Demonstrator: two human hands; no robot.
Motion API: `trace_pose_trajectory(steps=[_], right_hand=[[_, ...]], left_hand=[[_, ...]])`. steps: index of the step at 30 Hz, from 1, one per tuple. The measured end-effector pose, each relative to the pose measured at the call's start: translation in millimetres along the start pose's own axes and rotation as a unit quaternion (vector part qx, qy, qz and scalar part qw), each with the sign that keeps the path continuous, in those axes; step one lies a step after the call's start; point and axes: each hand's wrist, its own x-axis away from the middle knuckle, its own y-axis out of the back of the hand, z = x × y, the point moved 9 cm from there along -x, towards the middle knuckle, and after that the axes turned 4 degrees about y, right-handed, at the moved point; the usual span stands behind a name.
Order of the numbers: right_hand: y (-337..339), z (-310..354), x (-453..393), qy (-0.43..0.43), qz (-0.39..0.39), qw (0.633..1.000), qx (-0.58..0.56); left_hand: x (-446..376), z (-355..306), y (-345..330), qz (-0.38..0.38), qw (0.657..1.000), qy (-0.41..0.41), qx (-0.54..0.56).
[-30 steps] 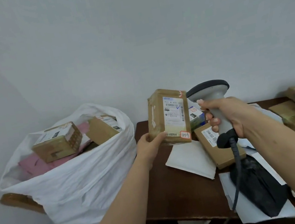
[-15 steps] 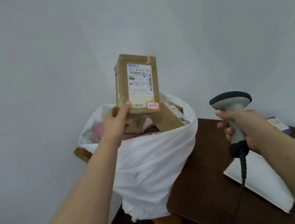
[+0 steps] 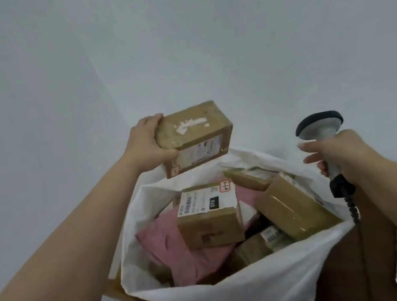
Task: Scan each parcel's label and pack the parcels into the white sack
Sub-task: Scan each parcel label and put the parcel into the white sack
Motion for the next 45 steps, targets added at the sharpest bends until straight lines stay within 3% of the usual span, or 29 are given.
trace_pose_trajectory(steps=[6, 8, 10, 11, 14, 17, 20, 25, 29, 31, 34, 36, 39, 43, 45], right_hand=[[-6, 6, -23, -0.004, -0.016, 0.997, 0.069], [-8, 8, -38, -0.012, -0.007, 0.993, 0.116], [-12, 14, -57, -0.02, 0.015, 0.983, 0.18], [-17, 16, -66, -0.027, 0.033, 0.977, 0.207], [-33, 15, -97, -0.043, 0.085, 0.959, 0.266], [-48, 2, -126, -0.055, 0.101, 0.945, 0.306], [-59, -22, -146, -0.073, 0.091, 0.936, 0.332], [-77, -60, -154, -0.117, 0.109, 0.924, 0.347], [-87, -72, -162, -0.082, 0.12, 0.855, 0.498], [-90, -75, -164, -0.052, 0.12, 0.834, 0.536], [-86, -91, -174, -0.03, 0.122, 0.811, 0.571], [-81, -93, -178, -0.027, 0.104, 0.819, 0.563], [-78, -84, -176, -0.028, 0.076, 0.84, 0.536], [-73, -54, -178, 0.009, 0.028, 0.876, 0.482], [-67, -28, -178, 0.046, -0.001, 0.903, 0.428]], left_hand=[[-46, 8, -74, 0.139, 0.987, -0.071, -0.027], [-43, 21, -105, 0.209, 0.975, -0.064, 0.02], [-40, 35, -122, 0.241, 0.962, 0.002, 0.129], [-42, 42, -124, 0.231, 0.953, 0.039, 0.192], [-61, 74, -115, 0.098, 0.948, 0.116, 0.278], [-78, 120, -116, 0.021, 0.977, 0.158, 0.145], [-86, 168, -135, 0.029, 0.981, 0.193, 0.011], [-94, 212, -171, 0.074, 0.97, 0.23, -0.033], [-91, 220, -208, 0.159, 0.944, 0.289, -0.016], [-84, 219, -230, 0.222, 0.931, 0.288, 0.028], [-75, 261, -276, 0.324, 0.901, 0.289, 0.004], [-74, 298, -308, 0.372, 0.881, 0.29, 0.009], [-58, 257, -274, 0.37, 0.881, 0.295, 0.014], [-59, 224, -209, 0.266, 0.876, 0.375, 0.146], [-70, 220, -173, 0.188, 0.888, 0.373, 0.194]])
